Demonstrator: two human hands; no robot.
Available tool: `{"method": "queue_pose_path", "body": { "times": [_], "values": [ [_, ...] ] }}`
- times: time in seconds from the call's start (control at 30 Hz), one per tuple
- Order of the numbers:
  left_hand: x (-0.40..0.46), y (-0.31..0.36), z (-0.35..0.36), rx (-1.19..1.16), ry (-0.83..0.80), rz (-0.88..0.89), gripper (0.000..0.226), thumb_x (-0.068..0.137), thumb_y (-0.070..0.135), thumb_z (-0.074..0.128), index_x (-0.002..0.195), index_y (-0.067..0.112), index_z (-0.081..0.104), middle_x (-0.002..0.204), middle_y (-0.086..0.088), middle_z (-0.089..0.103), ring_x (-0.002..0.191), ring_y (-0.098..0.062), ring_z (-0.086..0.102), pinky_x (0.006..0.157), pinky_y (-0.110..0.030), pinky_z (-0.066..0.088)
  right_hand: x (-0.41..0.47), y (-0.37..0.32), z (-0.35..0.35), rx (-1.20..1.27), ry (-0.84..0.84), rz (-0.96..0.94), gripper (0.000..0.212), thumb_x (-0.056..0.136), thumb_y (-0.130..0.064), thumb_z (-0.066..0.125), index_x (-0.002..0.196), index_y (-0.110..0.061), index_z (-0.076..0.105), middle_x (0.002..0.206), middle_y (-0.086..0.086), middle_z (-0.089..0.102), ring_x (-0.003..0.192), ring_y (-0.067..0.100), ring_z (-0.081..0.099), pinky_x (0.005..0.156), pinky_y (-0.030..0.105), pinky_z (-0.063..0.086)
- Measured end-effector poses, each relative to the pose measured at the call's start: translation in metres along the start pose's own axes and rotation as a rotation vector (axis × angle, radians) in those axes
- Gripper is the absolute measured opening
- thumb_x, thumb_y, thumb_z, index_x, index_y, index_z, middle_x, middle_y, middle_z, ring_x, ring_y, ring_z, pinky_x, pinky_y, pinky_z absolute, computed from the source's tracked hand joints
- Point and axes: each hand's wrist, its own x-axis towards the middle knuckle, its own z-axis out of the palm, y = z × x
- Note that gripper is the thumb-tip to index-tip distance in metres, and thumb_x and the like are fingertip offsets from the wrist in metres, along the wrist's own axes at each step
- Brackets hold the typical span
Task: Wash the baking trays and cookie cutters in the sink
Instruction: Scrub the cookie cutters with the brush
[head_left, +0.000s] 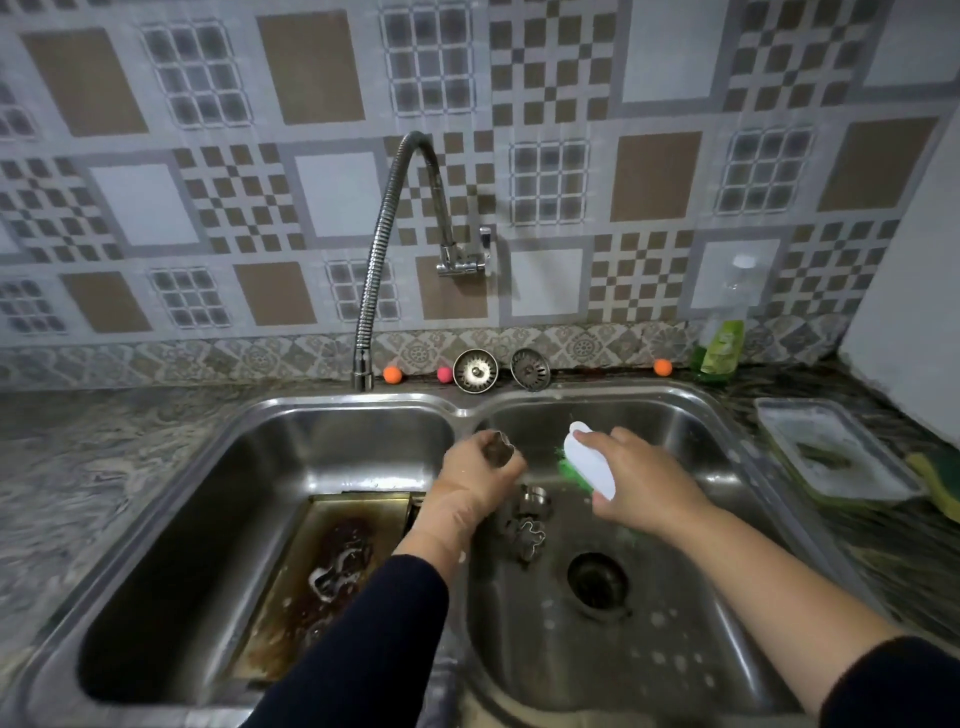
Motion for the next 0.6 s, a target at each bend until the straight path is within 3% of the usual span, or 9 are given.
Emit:
{"method": "queue_pose_path", "body": {
  "times": [0.1,0.17,0.3,0.47,0.6],
  "values": [
    [-0.003,-0.046,-0.039,0.241,0.022,-0.111,0.047,0.085,0.034,0.065,0.127,0.015,0.055,0.128,-0.003,0.041,0.104,-0.018,0.055,0.096,-0.022,0.039,-0.003,0.006,0.002,-0.009,-0.025,0.01,0.075,0.078,-0.031,0.062,0.146,-0.036,0.03,0.115,-0.001,0.047,0.105,0.027,0.056,0.076,0.03,0.043],
    [-0.012,-0.081,-0.059,0.403,0.009,-0.196,0.047,0.085,0.036,0.065,0.127,0.017,0.055,0.132,-0.005,0.036,0.105,-0.022,0.055,0.099,-0.03,0.043,-0.005,0.01,0.003,-0.028,-0.04,0.023,0.075,0.077,-0.031,0.063,0.145,-0.036,0.031,0.114,-0.001,0.047,0.104,0.025,0.057,0.074,0.03,0.043],
    [-0.033,-0.144,-0.077,0.587,-0.17,-0.302,0.04,0.084,0.027,0.064,0.123,0.023,0.058,0.137,-0.006,0.034,0.107,-0.023,0.054,0.099,-0.029,0.043,-0.008,0.011,0.007,-0.052,-0.05,0.049,0.076,0.076,-0.03,0.065,0.145,-0.034,0.033,0.11,-0.002,0.047,0.103,0.024,0.056,0.073,0.03,0.043],
    [-0.037,-0.176,-0.079,0.757,-0.238,-0.256,0.052,0.085,0.022,0.064,0.135,0.026,0.05,0.146,-0.007,0.03,0.128,-0.026,0.042,0.107,-0.037,0.038,-0.005,0.009,0.01,-0.017,-0.042,0.079,0.078,0.073,-0.027,0.07,0.143,-0.034,0.037,0.115,0.002,0.052,0.104,0.027,0.057,0.076,0.034,0.046],
    [-0.033,-0.184,-0.077,0.837,-0.242,-0.193,0.048,0.085,0.026,0.062,0.132,0.029,0.051,0.137,-0.004,0.037,0.128,-0.025,0.037,0.106,-0.038,0.036,-0.002,0.011,0.013,0.01,-0.032,0.08,0.078,0.07,-0.025,0.073,0.141,-0.032,0.042,0.122,0.007,0.055,0.108,0.029,0.056,0.081,0.037,0.047]
  ]
}}
